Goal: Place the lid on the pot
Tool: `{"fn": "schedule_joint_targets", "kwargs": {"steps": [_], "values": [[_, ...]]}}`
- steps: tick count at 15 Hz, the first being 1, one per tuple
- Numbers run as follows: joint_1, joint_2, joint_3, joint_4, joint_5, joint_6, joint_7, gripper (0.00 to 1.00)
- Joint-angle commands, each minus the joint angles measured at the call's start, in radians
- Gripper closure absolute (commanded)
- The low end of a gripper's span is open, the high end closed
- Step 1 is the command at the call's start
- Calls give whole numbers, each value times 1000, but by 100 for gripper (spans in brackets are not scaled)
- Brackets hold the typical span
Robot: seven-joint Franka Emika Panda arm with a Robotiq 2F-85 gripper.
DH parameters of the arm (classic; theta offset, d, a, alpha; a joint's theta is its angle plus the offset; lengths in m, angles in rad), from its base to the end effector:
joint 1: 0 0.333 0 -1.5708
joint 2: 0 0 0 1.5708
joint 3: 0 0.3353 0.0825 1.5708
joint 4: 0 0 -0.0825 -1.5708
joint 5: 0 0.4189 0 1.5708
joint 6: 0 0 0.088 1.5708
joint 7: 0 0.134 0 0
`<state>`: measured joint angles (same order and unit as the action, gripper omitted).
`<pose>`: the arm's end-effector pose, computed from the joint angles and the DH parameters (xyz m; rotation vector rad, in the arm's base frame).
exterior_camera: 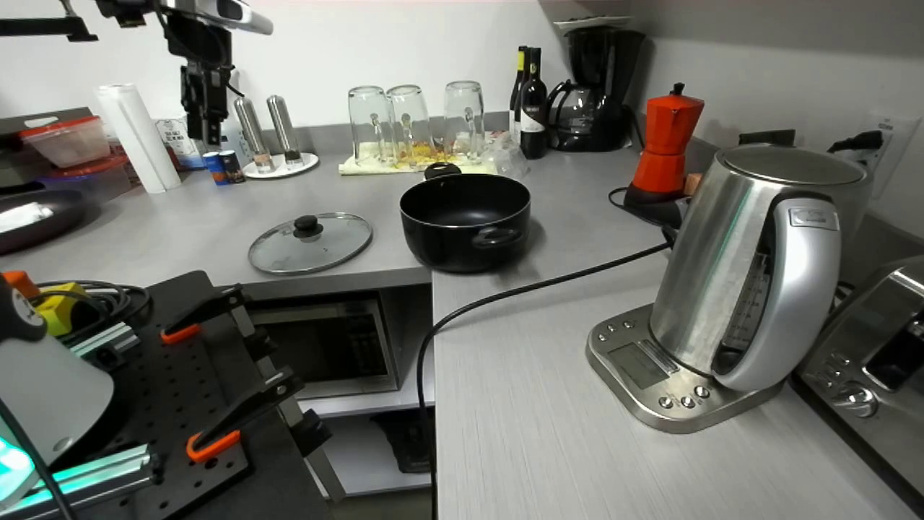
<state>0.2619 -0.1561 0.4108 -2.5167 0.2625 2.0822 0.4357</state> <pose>0.3291 0.2800 0.2798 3.0770 0.0946 -0.4947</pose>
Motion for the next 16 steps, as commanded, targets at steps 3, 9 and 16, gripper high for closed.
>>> {"fn": "schedule_joint_targets", "kwargs": {"steps": [3, 9, 16], "values": [[47, 274, -14, 153, -187, 64, -62, 0], [113, 466, -59, 252, -361, 168, -120, 0], [138, 581, -100, 282, -403, 288, -244, 0]]}}
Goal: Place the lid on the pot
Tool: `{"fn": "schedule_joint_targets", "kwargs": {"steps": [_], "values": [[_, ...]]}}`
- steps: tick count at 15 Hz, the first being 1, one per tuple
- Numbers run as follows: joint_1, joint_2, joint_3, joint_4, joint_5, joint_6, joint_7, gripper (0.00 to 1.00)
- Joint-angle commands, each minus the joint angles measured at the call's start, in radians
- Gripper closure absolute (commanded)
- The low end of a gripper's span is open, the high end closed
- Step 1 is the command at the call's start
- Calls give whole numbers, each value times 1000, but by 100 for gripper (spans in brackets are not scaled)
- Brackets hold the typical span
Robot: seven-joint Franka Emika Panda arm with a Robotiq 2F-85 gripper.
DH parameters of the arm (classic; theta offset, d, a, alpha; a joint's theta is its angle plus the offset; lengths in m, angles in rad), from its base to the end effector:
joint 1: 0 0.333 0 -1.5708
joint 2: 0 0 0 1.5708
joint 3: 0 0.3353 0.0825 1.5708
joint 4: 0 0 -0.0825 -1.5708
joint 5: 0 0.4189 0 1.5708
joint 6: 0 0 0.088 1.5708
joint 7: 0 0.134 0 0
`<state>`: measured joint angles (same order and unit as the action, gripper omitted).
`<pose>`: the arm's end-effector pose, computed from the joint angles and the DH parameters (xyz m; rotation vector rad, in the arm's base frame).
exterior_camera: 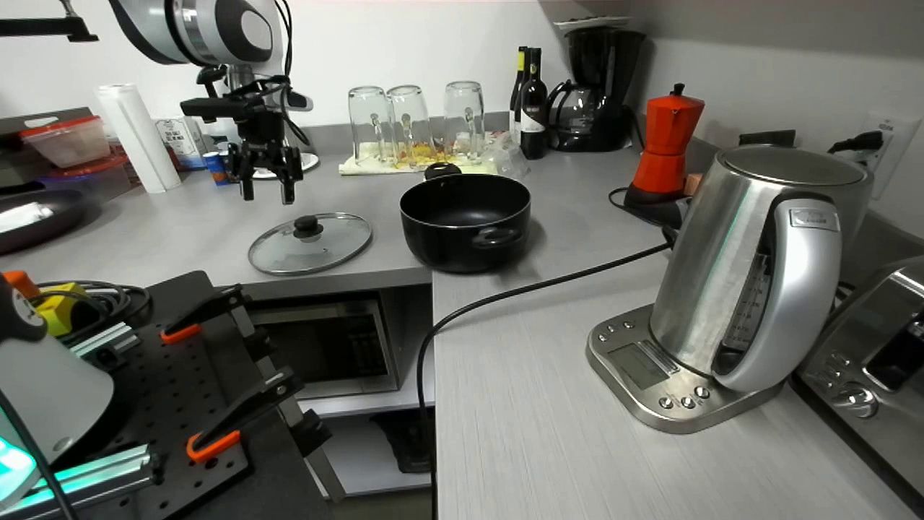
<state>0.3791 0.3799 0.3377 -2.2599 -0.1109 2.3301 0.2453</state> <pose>0.3885 0.3488 0.1430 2.9157 0.8304 -0.4231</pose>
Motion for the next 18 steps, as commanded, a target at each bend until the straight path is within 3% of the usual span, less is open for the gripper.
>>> {"fn": "schedule_joint_targets", "kwargs": {"steps": [1, 18], "values": [[21, 56, -33, 26, -38, 55, -71, 0], [7, 179, -50, 68, -82, 166, -348, 0]]}}
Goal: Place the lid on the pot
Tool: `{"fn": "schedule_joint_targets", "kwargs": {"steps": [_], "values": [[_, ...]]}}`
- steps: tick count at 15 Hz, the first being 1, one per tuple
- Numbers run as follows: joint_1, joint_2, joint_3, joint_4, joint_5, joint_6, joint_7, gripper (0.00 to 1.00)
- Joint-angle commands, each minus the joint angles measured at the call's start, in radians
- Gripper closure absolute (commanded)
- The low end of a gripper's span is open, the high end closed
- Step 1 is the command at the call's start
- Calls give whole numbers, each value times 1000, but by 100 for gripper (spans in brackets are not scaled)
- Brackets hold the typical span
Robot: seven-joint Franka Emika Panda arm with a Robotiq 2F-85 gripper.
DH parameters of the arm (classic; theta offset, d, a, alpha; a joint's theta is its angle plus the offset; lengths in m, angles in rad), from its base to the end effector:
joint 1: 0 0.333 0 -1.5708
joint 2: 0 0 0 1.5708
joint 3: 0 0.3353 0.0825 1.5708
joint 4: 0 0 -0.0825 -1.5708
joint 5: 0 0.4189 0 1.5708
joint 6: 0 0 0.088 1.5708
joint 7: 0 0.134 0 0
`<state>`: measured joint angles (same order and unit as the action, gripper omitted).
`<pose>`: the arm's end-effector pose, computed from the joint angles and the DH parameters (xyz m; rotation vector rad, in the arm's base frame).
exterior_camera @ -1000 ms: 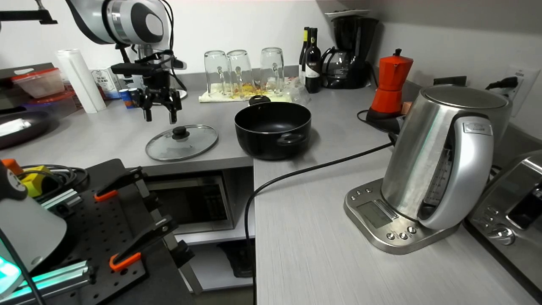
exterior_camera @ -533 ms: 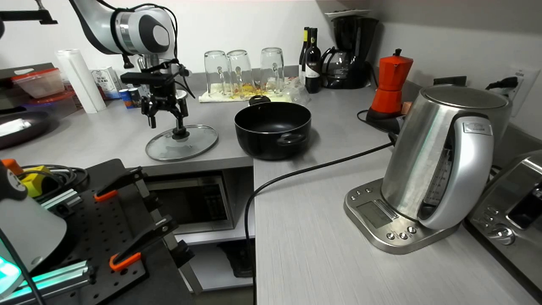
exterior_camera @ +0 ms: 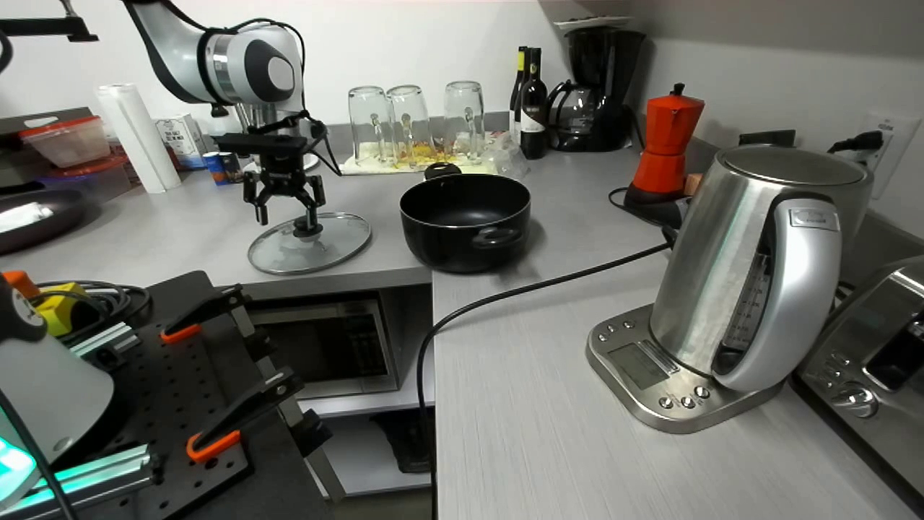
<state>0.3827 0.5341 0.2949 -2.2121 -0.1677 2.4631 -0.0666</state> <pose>0.4061 0.3444 0.0841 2.8140 1.3055 -0.4029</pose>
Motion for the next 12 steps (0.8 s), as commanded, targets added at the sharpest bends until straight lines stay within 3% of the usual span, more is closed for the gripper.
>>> {"fn": "schedule_joint_targets", "kwargs": {"steps": [1, 12], "values": [[2, 27, -7, 20, -26, 39, -46, 0], [16, 32, -19, 34, -80, 76, -50, 0]]}}
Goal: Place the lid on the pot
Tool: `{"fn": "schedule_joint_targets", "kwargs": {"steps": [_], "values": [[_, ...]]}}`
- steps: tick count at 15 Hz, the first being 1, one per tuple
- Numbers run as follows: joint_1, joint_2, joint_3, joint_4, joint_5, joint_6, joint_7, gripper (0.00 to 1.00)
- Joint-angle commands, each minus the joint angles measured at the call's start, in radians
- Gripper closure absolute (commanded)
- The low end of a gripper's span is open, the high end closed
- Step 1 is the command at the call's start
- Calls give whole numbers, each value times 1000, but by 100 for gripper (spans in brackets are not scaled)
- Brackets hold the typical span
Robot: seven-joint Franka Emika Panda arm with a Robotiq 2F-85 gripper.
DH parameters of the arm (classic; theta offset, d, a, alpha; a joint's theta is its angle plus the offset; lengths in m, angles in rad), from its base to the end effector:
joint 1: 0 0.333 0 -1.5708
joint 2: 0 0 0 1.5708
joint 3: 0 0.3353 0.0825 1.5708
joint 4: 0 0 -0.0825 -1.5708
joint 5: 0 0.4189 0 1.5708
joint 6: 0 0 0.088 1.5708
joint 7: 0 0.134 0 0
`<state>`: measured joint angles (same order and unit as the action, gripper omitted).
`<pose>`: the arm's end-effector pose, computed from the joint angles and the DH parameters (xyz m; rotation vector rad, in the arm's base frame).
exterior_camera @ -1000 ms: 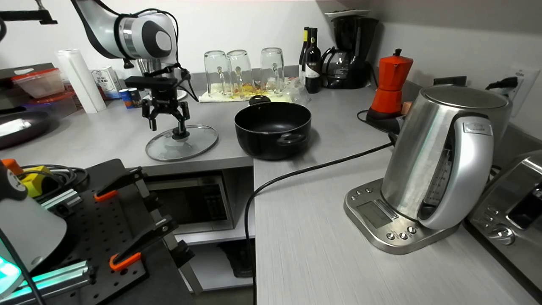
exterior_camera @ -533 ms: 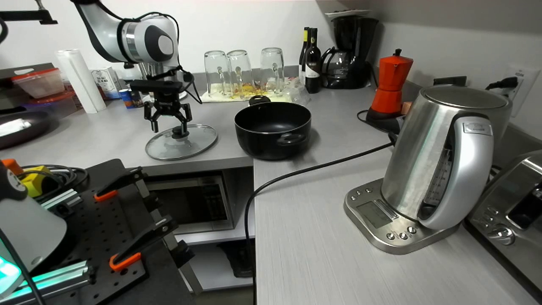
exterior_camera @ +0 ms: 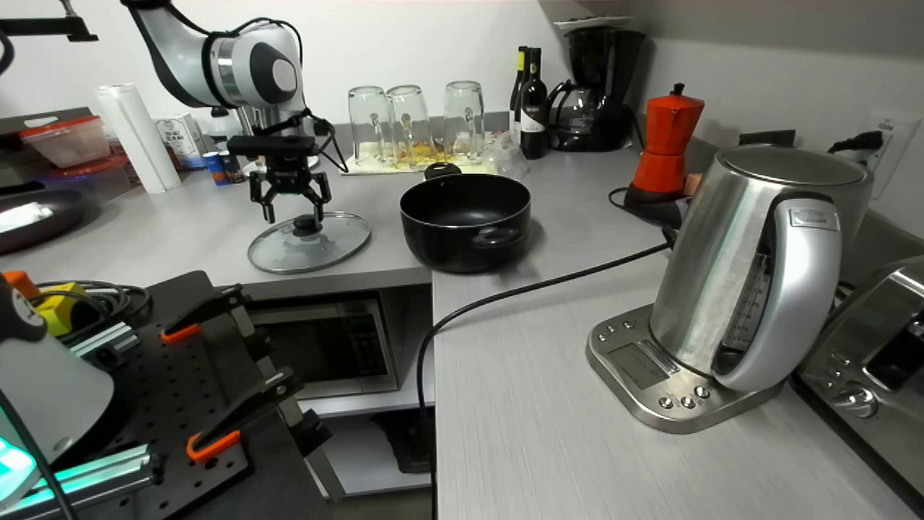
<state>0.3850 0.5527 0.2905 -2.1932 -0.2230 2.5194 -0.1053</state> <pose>0.4170 0.3521 0.0830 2.7705 1.4232 -0.3041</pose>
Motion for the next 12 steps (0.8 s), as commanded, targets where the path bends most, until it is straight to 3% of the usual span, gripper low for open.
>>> {"fn": "schedule_joint_targets", "kwargs": {"steps": [1, 5, 7, 9, 12], "values": [[13, 15, -13, 15, -25, 21, -13, 0], [9, 19, -10, 18, -24, 25, -21, 1], [6, 22, -9, 21, -22, 26, -28, 26], [6, 24, -8, 24, -21, 26, -33, 34], [4, 22, -7, 23, -20, 27, -37, 58]]}}
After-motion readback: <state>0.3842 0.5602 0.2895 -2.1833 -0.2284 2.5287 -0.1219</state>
